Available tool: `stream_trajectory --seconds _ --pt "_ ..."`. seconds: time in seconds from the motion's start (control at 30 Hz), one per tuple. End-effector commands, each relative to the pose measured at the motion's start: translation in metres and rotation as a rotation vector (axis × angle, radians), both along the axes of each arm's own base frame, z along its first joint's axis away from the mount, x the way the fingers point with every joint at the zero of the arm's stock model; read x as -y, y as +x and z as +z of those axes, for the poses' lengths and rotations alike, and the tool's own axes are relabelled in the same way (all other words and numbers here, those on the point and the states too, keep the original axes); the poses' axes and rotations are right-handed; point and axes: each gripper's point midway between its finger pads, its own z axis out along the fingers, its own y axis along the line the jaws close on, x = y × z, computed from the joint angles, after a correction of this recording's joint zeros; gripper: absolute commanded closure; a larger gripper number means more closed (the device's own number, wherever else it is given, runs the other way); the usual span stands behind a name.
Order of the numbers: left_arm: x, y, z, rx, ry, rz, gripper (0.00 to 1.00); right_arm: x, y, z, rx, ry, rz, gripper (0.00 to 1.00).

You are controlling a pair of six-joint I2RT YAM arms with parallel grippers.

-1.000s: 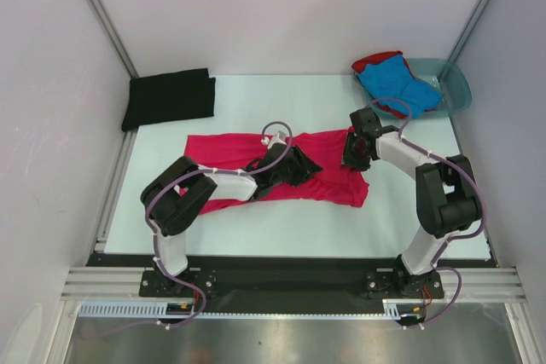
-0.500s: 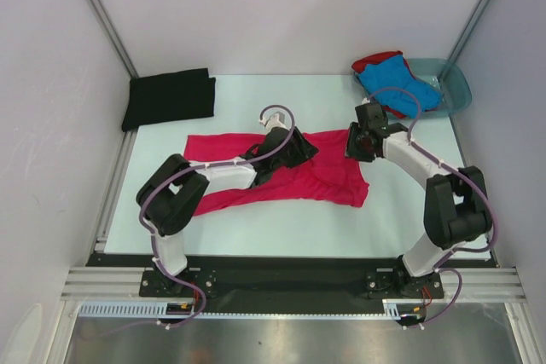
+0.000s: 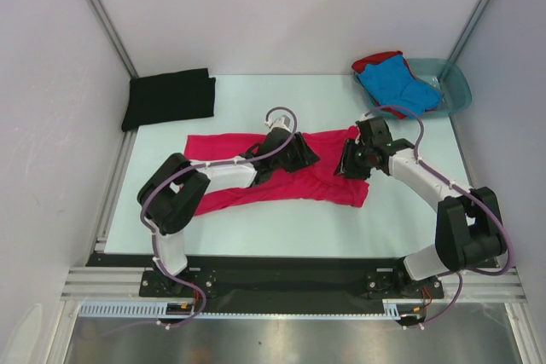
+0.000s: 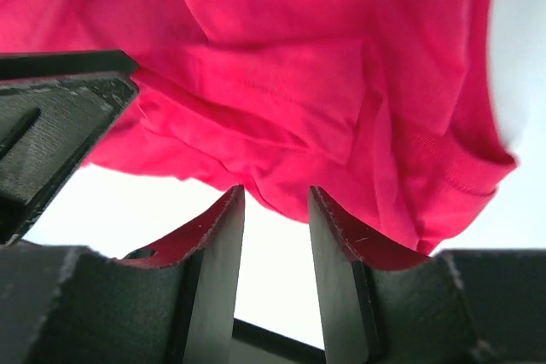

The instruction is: Fold and stack the t-shirts

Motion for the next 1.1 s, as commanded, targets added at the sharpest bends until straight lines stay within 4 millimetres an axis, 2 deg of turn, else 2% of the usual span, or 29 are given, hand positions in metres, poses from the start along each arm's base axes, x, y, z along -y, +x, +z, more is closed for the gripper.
stream_trajectory --seconds 0.0,0.17,0.27,0.33,0.57,0.83,0.97,1.07 --pt "-0.008 -0.019 0.010 -0.012 -0.016 -0.045 0.44 -0.017 -0.006 0.002 0.000 0.034 0.026 0.59" --pt "-0.020 -0.033 0.002 -0.041 -0.001 -0.035 0.43 -0.023 -0.008 0.000 0.001 0.017 0.037 0.59" --pt "-0.023 -0.036 0.006 -0.031 -0.006 -0.038 0.42 -0.023 -0.009 -0.002 0.001 0.006 0.036 0.59" --pt "-0.021 -0.038 0.008 -0.036 -0.018 -0.048 0.42 -0.023 -0.009 -0.003 0.000 0.006 0.036 0.59" --pt "-0.008 -0.046 0.003 -0.059 -0.026 -0.104 0.41 -0.023 -0.017 -0.030 -0.058 -0.010 0.013 0.62" --pt "0.003 -0.046 -0.010 -0.078 -0.018 -0.133 0.41 -0.003 -0.017 -0.058 -0.076 -0.140 -0.035 0.64" --pt "0.005 -0.041 -0.019 -0.078 0.003 -0.130 0.41 0.002 -0.011 -0.069 -0.067 -0.180 -0.040 0.63" --pt "0.006 -0.037 -0.025 -0.073 0.027 -0.130 0.41 0.008 0.002 -0.076 -0.048 -0.237 -0.050 0.64"
